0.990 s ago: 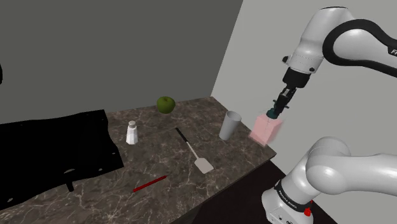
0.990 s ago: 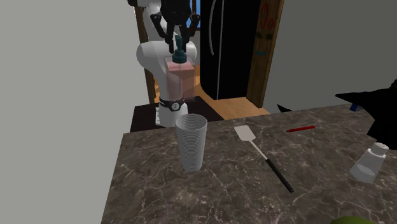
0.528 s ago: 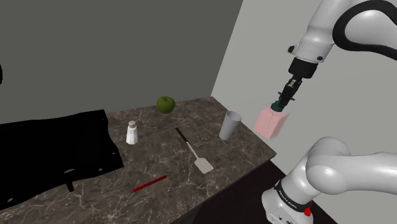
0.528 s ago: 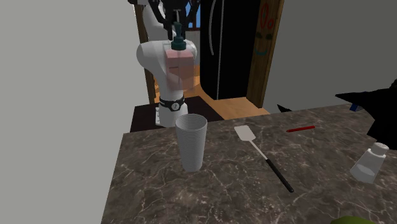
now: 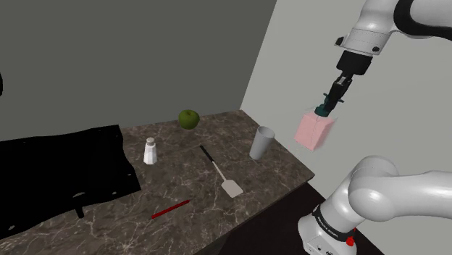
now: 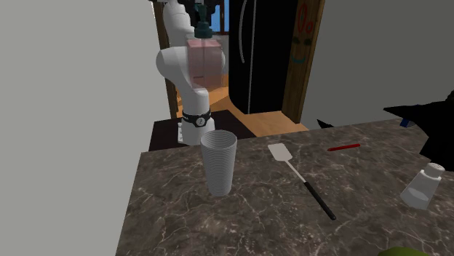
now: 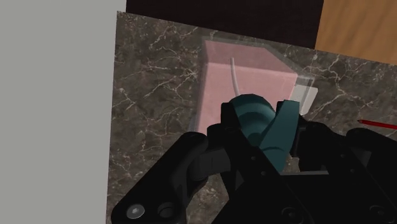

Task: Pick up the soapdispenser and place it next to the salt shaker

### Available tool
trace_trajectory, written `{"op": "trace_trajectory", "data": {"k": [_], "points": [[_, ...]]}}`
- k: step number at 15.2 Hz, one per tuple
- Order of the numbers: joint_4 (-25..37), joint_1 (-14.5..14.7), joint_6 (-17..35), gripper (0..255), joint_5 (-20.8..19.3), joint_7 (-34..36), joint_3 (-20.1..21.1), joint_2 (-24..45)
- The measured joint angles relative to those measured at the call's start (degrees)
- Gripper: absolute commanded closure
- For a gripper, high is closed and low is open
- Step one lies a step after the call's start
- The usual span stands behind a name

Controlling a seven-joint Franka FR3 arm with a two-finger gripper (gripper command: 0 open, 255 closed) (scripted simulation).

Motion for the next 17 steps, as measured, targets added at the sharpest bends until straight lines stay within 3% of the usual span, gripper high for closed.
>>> {"op": "trace_trajectory", "data": {"k": [7, 17], "points": [[5.92, 0.39, -2.35, 255, 1.24, 1.19, 1.30, 3.61], [15.62, 2.41, 3.09, 255, 8.33, 11.82, 11.03, 18.39]]}}
